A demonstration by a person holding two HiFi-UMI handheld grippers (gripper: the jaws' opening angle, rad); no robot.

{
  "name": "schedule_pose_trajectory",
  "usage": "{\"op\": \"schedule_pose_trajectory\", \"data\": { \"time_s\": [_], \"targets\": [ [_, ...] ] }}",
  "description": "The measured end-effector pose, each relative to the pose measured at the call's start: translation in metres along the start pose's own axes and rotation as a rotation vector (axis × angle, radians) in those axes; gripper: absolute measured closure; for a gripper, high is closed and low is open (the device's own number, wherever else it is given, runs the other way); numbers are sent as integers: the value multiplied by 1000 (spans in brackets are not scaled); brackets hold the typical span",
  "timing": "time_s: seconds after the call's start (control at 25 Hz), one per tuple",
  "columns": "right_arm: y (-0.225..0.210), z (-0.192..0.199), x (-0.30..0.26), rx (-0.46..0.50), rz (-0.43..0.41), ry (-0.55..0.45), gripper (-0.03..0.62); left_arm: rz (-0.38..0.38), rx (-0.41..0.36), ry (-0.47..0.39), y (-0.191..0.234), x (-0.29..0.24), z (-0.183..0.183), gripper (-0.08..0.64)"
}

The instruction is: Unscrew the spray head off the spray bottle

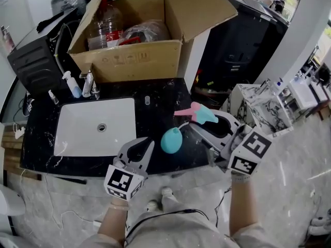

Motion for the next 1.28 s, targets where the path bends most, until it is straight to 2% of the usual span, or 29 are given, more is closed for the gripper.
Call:
{"op": "schedule_pose_trajectory", "data": {
  "time_s": [0.28,0.48,0.8,1.28],
  "targets": [
    [0,6,16,-27,122,32,442,-102,8,-31,20,14,-13,538],
    [4,21,29,-36,175,75,442,-153,5,-46,22,21,-18,538],
    [7,49,38,-100,239,81,442,-220,-4,-92,26,33,-20,543],
    [16,84,48,-145,371,42,442,-225,26,-69,18,39,-6,545]
  ]
}}
Point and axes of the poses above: the fingertips, and each gripper's own axes: x backward along the fingers, y to its left, z out of its underside, the point moved 6 cm from there along x, backward along the fingers, and after that the axes turned 13 degrees about -z, right-handed, at the moved point
